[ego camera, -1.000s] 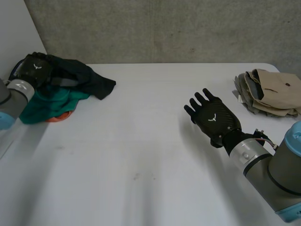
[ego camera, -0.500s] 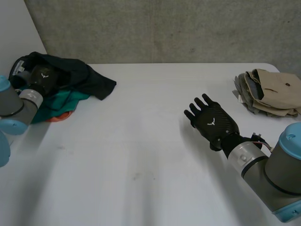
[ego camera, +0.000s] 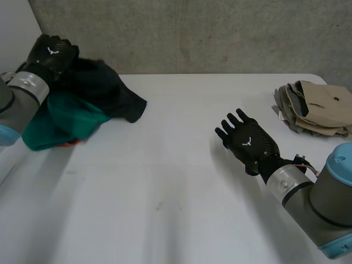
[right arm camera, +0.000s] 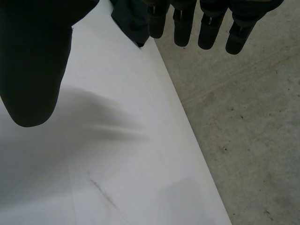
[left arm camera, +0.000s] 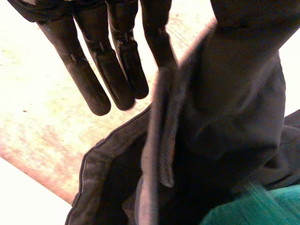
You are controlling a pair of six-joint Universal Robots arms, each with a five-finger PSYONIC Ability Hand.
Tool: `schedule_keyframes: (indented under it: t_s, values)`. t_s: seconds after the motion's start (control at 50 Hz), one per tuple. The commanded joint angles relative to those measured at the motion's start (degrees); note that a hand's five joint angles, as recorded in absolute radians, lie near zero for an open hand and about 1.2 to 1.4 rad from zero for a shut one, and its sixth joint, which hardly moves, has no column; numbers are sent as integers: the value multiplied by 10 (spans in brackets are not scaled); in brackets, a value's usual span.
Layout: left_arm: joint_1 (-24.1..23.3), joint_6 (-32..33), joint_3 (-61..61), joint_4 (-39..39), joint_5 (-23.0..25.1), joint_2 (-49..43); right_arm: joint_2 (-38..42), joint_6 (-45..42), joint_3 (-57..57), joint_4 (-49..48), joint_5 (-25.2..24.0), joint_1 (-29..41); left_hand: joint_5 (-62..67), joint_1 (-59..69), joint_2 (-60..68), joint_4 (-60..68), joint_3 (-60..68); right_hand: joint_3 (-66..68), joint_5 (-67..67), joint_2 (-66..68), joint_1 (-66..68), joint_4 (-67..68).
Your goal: Fold the laundry.
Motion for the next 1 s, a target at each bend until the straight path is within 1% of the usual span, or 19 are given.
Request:
schedule_keyframes:
  t_s: [0.02,0.22,0.28,0.42,0.44,0.46,0.48,0.5,0.52,0.56,0.6,0.64,0.7,0.76,0.78,0.84,0.86,0.94,1.0]
  values:
    - [-2,9,-11,-10,-1,-10,0,0,0,0,0,-1,-153,-124,-153,-153,-155,-17,-23,-18,-26,-16]
    - [-3,6,-7,-32,-2,-20,0,0,-2,0,1,-1,-203,-175,-203,-203,-205,-17,-23,-18,-26,-16]
    - [-4,7,-6,-44,-2,-38,0,0,-2,0,1,-1,-243,-215,-244,-244,-246,-17,-23,-18,-26,-16]
    - [-5,11,51,-44,-3,-114,0,0,-1,0,1,0,-220,-192,-220,-220,-222,-17,-23,-18,-26,-16]
    - [-5,11,60,-44,-3,-122,0,1,-1,0,3,0,-196,-168,-197,-197,-199,-17,-23,-18,-26,-16]
    - [-3,11,93,-43,-4,-153,0,0,-1,0,3,0,-15,13,-15,-15,-17,-17,-23,-18,-26,-16]
    - [-2,11,105,-42,-5,-163,0,0,0,0,3,0,72,100,72,72,70,-17,-23,-18,-26,-16]
    - [-2,12,129,-42,-9,-180,0,0,-1,0,4,0,259,288,259,259,257,-17,-23,-18,-26,-16]
    - [-3,12,144,-42,-11,-190,0,0,-1,0,5,0,336,364,336,336,334,-17,-23,-18,-26,-16]
    - [-9,14,167,-42,-18,-202,0,1,-2,0,9,0,337,365,337,336,334,-17,-23,-18,-26,-16]
    - [-22,21,175,-43,-46,-202,-1,0,-3,0,14,0,337,365,337,336,334,-17,-23,-18,-26,-16]
    - [-41,21,170,-43,-68,-185,-1,2,-8,0,29,-2,337,365,337,336,334,-17,-23,-18,-26,-16]
    - [-82,12,145,-39,-91,-113,-5,7,-15,0,48,-3,337,365,337,336,334,-17,-23,-18,-26,-16]
    - [-121,-2,91,-29,-91,-45,-11,8,-27,3,73,-3,337,365,337,336,334,-17,-23,-18,-26,-16]
    - [-149,-18,62,-20,-91,-15,-14,8,-32,6,87,-4,337,365,337,336,334,-17,-23,-18,-26,-16]
    - [-195,-45,26,-6,-91,23,-37,11,-41,8,113,-8,337,365,337,336,334,-17,-23,-18,-26,-16]
    - [-225,-71,1,2,-91,44,-43,13,-42,8,121,-11,337,365,337,336,334,-17,-23,-18,-26,-16]
    - [-299,-133,-54,16,-89,65,-69,51,-49,7,149,-28,337,365,337,336,334,-17,-23,-18,-26,-16]
    - [-340,-157,-74,28,-86,56,-78,98,-58,10,162,-33,337,365,337,336,334,-17,-23,-18,-26,-16]
